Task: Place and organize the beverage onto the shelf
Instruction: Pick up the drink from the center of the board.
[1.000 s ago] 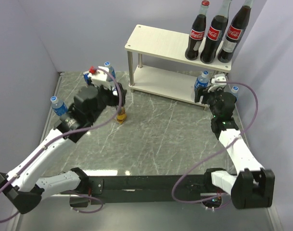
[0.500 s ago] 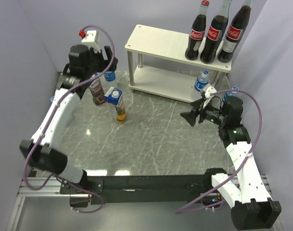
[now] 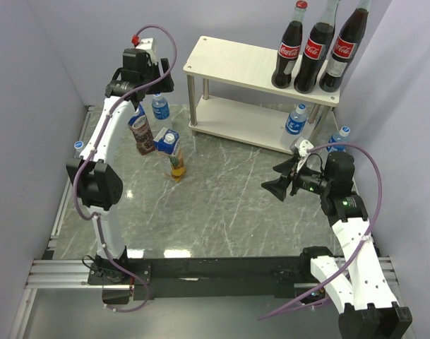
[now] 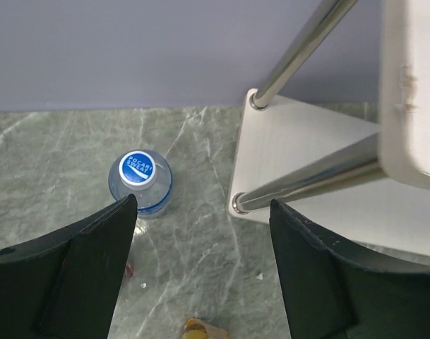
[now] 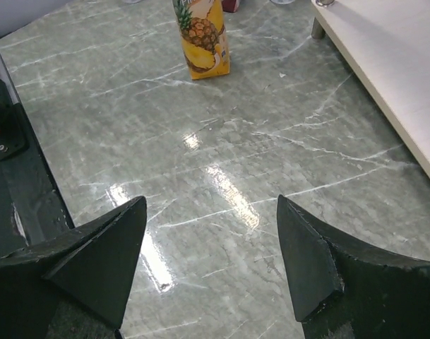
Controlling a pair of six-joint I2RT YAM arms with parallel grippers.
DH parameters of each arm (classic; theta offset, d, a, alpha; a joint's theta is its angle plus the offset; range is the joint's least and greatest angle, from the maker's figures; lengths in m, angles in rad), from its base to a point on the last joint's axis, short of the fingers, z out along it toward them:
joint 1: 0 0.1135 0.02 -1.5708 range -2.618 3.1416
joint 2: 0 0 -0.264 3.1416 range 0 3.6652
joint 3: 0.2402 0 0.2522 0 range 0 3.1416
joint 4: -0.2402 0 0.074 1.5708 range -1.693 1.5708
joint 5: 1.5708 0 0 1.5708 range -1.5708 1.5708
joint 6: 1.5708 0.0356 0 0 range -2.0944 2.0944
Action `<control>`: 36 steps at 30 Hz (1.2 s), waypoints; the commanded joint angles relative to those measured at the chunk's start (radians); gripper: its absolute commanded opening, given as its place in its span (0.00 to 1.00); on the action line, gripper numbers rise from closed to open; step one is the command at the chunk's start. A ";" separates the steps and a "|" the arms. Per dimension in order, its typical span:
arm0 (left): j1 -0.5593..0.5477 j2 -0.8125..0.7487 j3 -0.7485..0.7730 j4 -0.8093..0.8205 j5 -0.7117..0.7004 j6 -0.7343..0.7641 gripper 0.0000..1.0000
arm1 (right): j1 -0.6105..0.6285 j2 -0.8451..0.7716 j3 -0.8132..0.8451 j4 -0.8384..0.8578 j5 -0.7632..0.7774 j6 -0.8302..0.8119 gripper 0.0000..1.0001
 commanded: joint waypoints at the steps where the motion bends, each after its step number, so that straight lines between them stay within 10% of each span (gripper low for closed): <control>1: 0.018 0.041 0.095 -0.035 -0.018 -0.004 0.80 | 0.000 -0.005 0.001 -0.001 -0.024 -0.018 0.80; 25: 0.051 0.267 0.193 -0.070 -0.082 0.019 0.57 | -0.003 -0.003 -0.005 -0.007 -0.014 -0.025 0.80; 30: 0.051 0.268 0.209 -0.079 -0.079 0.022 0.40 | -0.009 -0.008 -0.005 -0.006 -0.019 -0.024 0.80; 34: 0.051 0.261 0.250 -0.084 -0.073 0.033 0.00 | -0.012 -0.012 -0.005 -0.007 -0.021 -0.022 0.81; 36: 0.051 0.241 0.261 -0.060 -0.074 0.036 0.00 | -0.014 -0.015 -0.005 -0.009 -0.022 -0.024 0.80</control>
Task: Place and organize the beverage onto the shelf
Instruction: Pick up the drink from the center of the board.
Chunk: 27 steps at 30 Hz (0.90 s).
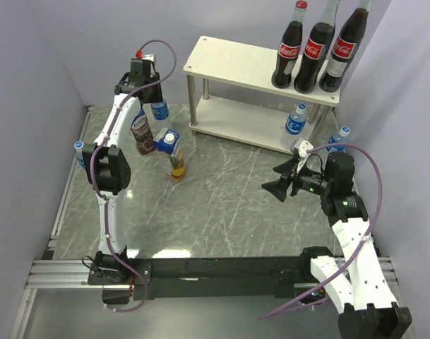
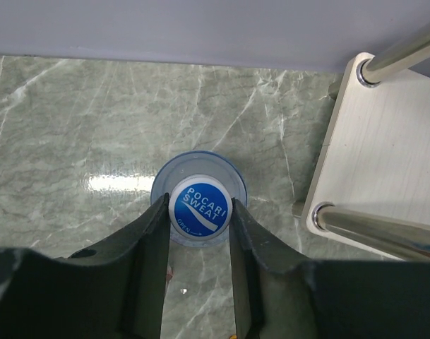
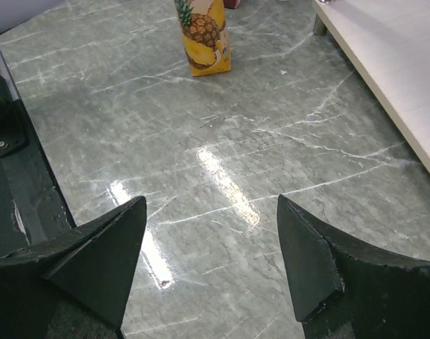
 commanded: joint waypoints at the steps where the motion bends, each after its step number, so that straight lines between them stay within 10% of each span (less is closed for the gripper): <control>1: 0.001 -0.052 0.076 0.075 0.008 0.010 0.00 | -0.010 -0.017 -0.005 0.010 -0.016 -0.008 0.80; 27: -0.122 -0.683 -0.017 0.218 0.020 0.049 0.00 | -0.017 -0.016 -0.004 0.000 -0.026 -0.021 0.80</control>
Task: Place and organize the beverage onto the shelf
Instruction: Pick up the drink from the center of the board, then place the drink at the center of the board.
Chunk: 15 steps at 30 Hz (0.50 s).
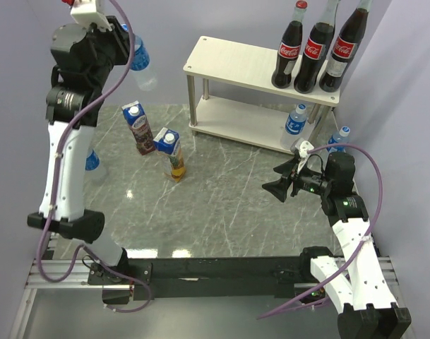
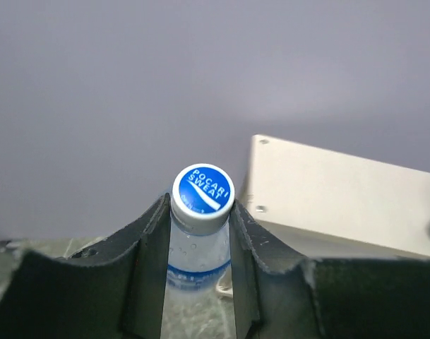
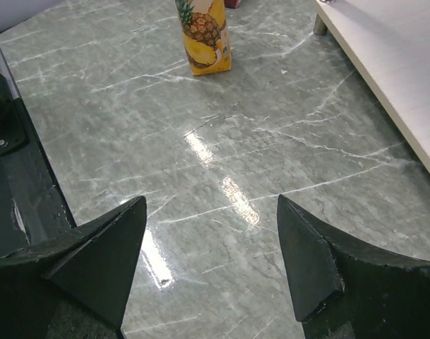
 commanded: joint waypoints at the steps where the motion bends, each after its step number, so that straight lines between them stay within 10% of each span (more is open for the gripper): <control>1: -0.115 -0.082 0.000 0.091 0.020 0.015 0.00 | -0.006 -0.014 -0.003 0.006 -0.017 -0.013 0.80; 15: -0.522 -0.324 -0.463 0.201 0.155 -0.030 0.00 | -0.070 -0.058 0.022 -0.021 0.030 -0.046 0.80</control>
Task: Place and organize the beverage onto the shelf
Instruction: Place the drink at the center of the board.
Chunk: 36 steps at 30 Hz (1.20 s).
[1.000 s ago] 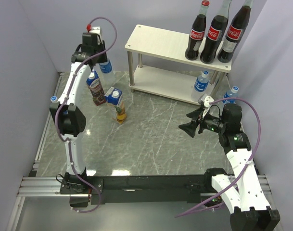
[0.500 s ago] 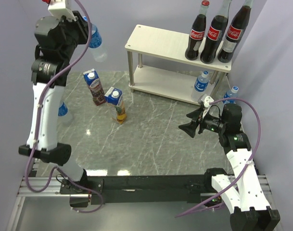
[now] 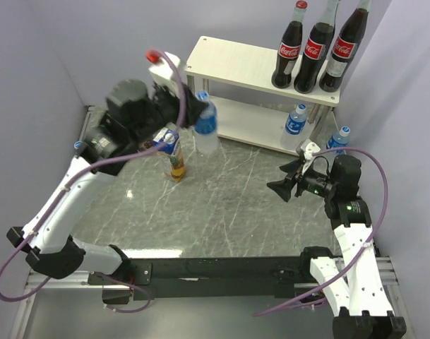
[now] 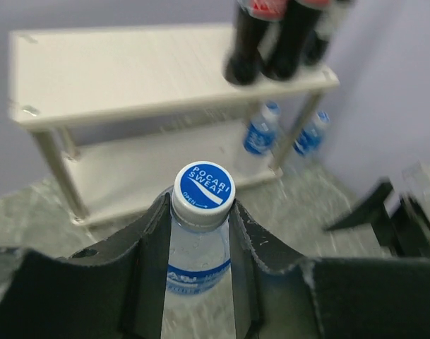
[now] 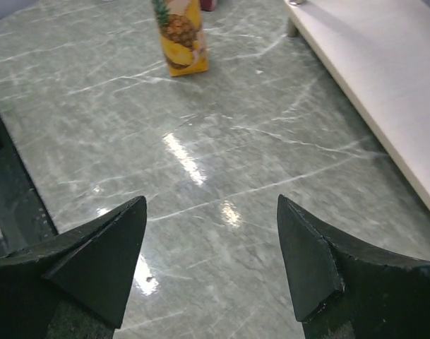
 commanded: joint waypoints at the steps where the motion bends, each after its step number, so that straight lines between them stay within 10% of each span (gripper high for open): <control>1: -0.108 -0.086 -0.164 0.206 0.097 -0.017 0.00 | -0.032 -0.027 0.023 0.003 0.025 -0.016 0.80; 10: -0.301 -0.143 -0.614 0.524 0.061 0.038 0.00 | -0.106 -0.033 0.020 0.034 0.083 0.047 0.81; 36: -0.344 0.061 -0.858 0.849 0.068 0.069 0.00 | -0.141 -0.018 0.015 0.032 0.031 0.069 0.81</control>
